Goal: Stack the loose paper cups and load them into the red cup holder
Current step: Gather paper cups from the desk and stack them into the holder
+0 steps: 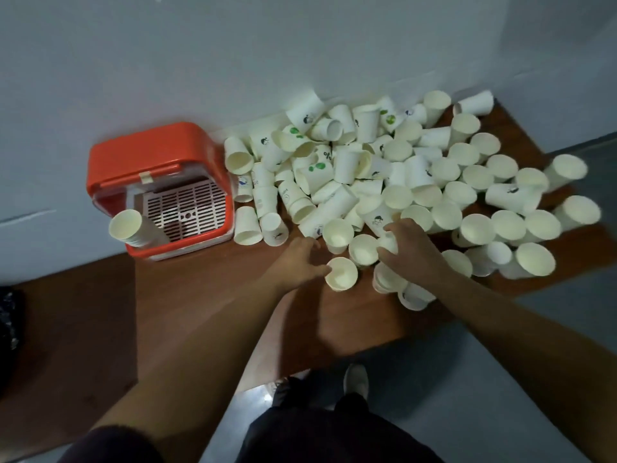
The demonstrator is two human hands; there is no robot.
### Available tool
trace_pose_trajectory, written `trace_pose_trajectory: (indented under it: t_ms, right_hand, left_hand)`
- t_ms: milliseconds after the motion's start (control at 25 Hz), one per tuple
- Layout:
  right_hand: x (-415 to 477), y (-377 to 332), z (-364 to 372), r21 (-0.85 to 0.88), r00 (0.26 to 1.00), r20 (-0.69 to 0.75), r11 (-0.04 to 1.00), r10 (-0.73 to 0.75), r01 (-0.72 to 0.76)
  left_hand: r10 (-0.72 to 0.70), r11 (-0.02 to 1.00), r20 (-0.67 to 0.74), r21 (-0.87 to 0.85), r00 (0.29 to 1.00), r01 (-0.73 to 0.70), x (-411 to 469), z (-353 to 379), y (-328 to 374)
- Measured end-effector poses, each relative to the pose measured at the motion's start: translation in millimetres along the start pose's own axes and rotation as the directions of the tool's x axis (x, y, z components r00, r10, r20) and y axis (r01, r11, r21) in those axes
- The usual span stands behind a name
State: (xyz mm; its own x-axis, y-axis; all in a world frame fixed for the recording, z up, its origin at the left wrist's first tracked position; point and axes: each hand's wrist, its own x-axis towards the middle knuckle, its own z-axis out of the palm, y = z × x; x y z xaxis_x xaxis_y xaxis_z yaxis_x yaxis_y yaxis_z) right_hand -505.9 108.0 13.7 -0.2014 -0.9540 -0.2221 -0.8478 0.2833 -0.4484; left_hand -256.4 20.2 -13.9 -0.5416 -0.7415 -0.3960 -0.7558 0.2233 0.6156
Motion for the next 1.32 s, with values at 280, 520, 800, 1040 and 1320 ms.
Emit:
trace_pose_trajectory:
  t_ms: [280, 520, 800, 1040, 1320]
  right_hand:
    - [-43, 28, 36, -0.254, 0.990, 0.074, 0.958, -0.119, 0.134]
    - [-33, 29, 61, -0.435, 0.983, 0.130, 0.884, -0.131, 0.175]
    - [-30, -4, 28, -0.319, 0.957, 0.125, 0.903, -0.260, 0.287]
    - [3, -107, -3, -0.015, 0.923, 0.141, 0.931, -0.358, 0.364]
    - [43, -249, 30, 0.029, 0.881, 0.137, 0.891, -0.453, 0.454]
  left_hand:
    - [-0.083, 0.978, 0.048, 0.196, 0.995, 0.073, 13, 70, 11]
    - [0.000, 0.996, -0.089, 0.086, 0.996, 0.007, 2, 80, 12]
    - [-0.070, 0.997, -0.168, 0.008, 0.983, 0.072, -18, 41, 3]
    - [-0.149, 0.989, -0.338, -0.062, 0.929, 0.136, -70, -47, -33]
    - [-0.328, 0.945, -0.596, -0.224, 0.733, 0.240, -156, -156, -120]
